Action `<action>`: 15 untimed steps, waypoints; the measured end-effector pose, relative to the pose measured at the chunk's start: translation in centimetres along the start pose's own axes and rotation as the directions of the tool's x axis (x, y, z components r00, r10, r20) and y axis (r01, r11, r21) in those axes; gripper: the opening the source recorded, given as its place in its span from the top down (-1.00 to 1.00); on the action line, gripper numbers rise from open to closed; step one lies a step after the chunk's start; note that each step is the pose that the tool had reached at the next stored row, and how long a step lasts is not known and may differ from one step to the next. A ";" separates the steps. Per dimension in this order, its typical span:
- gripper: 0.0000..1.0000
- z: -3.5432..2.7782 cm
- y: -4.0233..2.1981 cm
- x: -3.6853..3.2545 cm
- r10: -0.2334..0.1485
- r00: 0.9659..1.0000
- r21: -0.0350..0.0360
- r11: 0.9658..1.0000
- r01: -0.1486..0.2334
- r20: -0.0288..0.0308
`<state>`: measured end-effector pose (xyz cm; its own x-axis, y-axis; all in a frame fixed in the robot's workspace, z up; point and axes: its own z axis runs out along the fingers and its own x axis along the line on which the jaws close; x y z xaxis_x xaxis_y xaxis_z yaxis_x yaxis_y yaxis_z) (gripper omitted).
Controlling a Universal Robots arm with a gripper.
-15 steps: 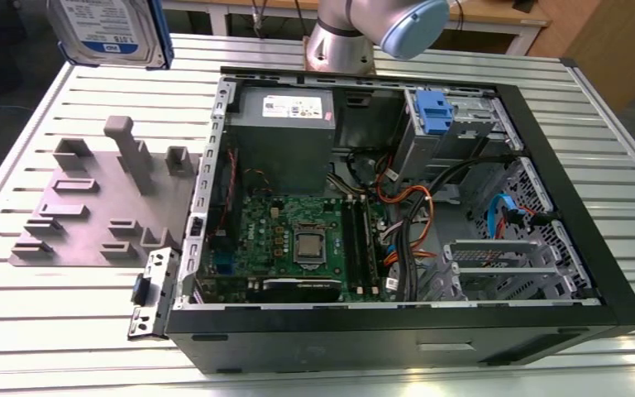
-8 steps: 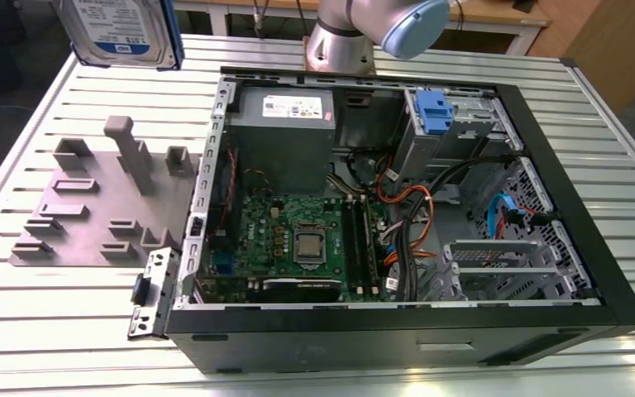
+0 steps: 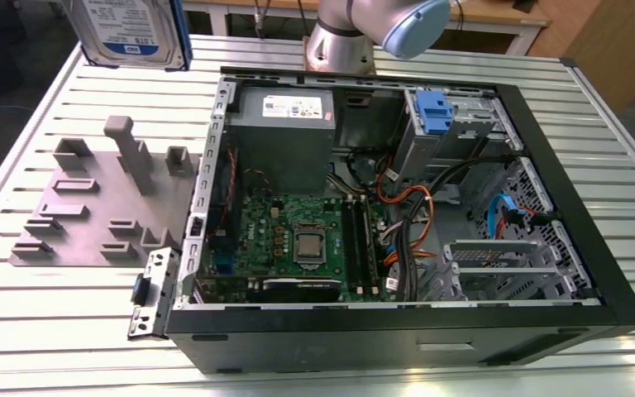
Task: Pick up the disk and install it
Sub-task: 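Pick up the disk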
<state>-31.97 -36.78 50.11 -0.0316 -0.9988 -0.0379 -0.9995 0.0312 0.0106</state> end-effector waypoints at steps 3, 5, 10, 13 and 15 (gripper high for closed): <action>0.26 0.00 -0.31 -0.01 0.000 1.000 0.000 1.000 0.000 0.000; 0.26 0.00 -0.37 -0.01 0.000 1.000 0.000 1.000 0.000 0.000; 0.26 0.00 -0.47 -0.02 0.000 1.000 0.000 1.000 0.000 0.000; 0.26 0.00 -0.48 -0.02 0.000 1.000 0.000 1.000 0.000 0.000; 0.26 0.00 -0.55 -0.02 0.000 1.000 0.000 1.000 0.000 0.000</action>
<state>-31.42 -36.78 50.11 -0.0314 -0.9988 -0.0379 -0.9995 0.0311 0.0106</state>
